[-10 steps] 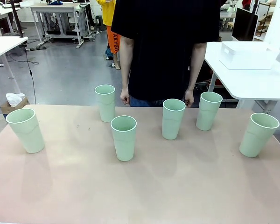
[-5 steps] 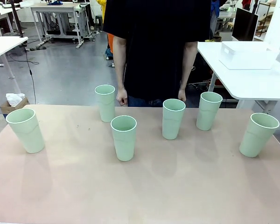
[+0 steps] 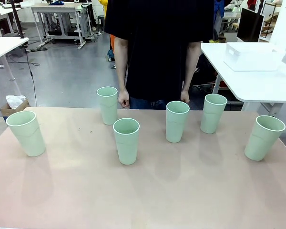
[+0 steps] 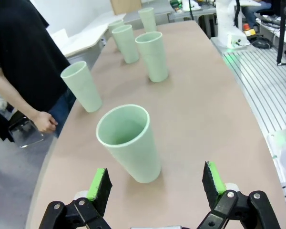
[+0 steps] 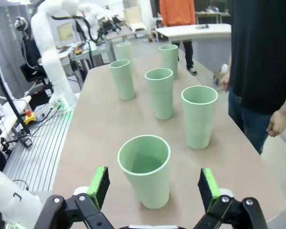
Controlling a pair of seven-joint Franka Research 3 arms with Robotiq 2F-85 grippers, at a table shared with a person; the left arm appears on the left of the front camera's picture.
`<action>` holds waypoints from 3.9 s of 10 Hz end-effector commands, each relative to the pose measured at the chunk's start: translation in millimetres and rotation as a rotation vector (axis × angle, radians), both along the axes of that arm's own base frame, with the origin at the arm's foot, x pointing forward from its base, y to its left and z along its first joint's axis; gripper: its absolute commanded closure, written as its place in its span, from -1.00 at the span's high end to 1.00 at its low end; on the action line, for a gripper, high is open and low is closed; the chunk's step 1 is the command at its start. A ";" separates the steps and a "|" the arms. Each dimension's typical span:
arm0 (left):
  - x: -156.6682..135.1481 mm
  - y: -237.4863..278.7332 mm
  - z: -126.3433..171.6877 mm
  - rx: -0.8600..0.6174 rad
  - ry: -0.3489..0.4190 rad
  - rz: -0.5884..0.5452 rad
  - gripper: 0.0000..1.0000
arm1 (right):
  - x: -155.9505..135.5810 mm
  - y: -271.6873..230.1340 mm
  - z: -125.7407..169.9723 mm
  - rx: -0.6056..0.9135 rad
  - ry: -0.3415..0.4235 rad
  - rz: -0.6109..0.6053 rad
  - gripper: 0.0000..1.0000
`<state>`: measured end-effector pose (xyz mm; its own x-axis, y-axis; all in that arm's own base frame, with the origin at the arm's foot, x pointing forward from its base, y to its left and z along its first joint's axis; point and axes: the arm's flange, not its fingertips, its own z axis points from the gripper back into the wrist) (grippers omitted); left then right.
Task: Stack the cups and store them in the basket.
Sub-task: Pick up two Reusable plastic cups , one in each hand.
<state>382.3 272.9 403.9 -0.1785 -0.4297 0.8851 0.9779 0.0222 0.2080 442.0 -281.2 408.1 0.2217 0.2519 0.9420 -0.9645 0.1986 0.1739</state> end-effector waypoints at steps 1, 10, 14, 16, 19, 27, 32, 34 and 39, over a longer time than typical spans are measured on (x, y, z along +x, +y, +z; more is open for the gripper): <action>-8.6 -1.2 -19.5 -0.056 -0.029 -0.061 1.00 | 2.1 -5.5 -18.8 0.065 -0.058 0.056 1.00; 53.6 -34.1 -12.6 -0.127 0.058 -0.107 1.00 | 26.0 1.1 -61.3 0.159 0.009 0.134 1.00; 88.8 -22.9 -50.1 -0.167 0.076 -0.184 1.00 | 40.9 9.1 -91.9 0.199 0.008 0.196 1.00; 97.4 -28.9 -72.3 -0.182 0.082 -0.229 1.00 | 46.2 15.0 -108.7 0.199 -0.034 0.199 1.00; 98.0 -33.4 -95.5 -0.219 0.078 -0.249 1.00 | 47.3 18.4 -133.3 0.207 -0.096 0.163 1.00; 98.6 -44.4 -137.0 -0.180 0.067 -0.230 1.00 | 49.1 32.2 -161.5 0.180 -0.138 0.121 1.00; 97.8 -51.7 -171.5 -0.182 0.083 -0.201 1.00 | 45.8 47.8 -178.1 0.160 -0.130 0.143 1.00; 96.4 -55.0 -176.5 -0.201 0.095 -0.198 1.00 | 41.9 53.6 -182.3 0.163 -0.109 0.158 1.00; 102.6 -58.8 -182.0 -0.262 0.072 -0.134 1.00 | 36.1 61.4 -183.5 0.166 -0.082 0.160 1.00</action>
